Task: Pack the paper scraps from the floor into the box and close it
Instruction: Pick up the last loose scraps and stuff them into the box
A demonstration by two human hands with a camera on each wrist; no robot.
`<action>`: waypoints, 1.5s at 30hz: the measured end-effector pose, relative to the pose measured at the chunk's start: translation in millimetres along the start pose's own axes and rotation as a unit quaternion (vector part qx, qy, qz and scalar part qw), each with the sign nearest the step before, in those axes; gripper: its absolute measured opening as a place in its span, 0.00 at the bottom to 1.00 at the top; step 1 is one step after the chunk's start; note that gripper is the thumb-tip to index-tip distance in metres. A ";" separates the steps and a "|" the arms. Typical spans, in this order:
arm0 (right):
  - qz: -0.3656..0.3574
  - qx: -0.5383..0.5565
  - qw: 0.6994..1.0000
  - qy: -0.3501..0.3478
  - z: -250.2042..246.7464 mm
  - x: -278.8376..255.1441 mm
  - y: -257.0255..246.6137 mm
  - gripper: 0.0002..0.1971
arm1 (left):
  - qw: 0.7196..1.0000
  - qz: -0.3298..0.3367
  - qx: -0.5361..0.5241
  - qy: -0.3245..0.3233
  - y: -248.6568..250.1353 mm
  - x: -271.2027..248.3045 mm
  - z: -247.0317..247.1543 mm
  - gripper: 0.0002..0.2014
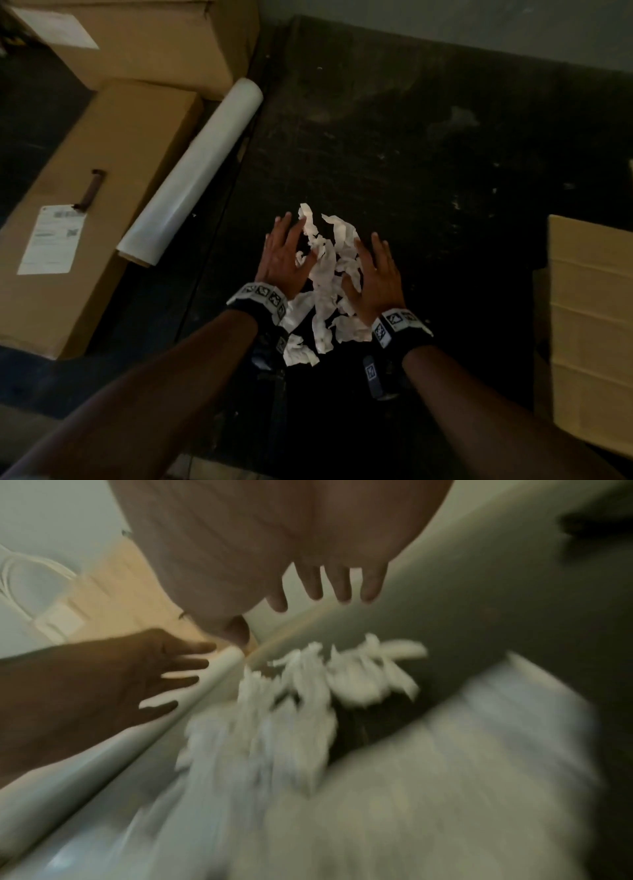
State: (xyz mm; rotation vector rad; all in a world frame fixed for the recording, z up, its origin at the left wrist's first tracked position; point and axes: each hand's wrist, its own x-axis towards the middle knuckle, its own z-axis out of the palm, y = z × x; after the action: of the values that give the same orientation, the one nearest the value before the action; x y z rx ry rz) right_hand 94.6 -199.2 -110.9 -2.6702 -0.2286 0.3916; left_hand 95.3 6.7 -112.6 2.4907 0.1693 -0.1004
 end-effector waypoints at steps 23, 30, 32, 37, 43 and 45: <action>0.137 -0.082 0.986 0.052 -21.4 1.8 41.5 0.42 | 0.990 0.038 0.106 -0.086 -2.0 -65.0 12.7 0.53; 0.252 -0.044 0.965 -0.065 -18.7 -20.8 77.2 0.40 | 0.978 0.027 0.126 -0.163 -10.7 -88.3 37.1 0.57; 0.198 -0.049 0.977 -0.061 -12.1 -29.5 69.4 0.38 | 0.977 0.037 0.127 -0.167 -7.0 -86.3 42.6 0.56; 0.019 -0.028 0.997 -0.066 -4.0 -46.4 37.1 0.33 | 0.973 0.046 0.137 -0.182 3.3 -76.7 49.9 0.55; 0.035 -0.039 0.998 0.033 -7.1 -41.9 39.9 0.27 | 0.983 0.042 0.110 -0.140 8.8 -78.7 43.9 0.54; 0.090 -0.041 0.995 0.006 -8.7 -33.7 47.9 0.27 | 0.984 0.045 0.106 -0.135 7.2 -81.8 39.0 0.54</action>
State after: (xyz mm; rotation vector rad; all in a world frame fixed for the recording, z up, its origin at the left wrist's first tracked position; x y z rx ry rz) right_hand 70.2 -252.8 -116.2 -2.7835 0.0008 0.4296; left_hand 14.3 -30.5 -130.2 2.6581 -0.0717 -0.4363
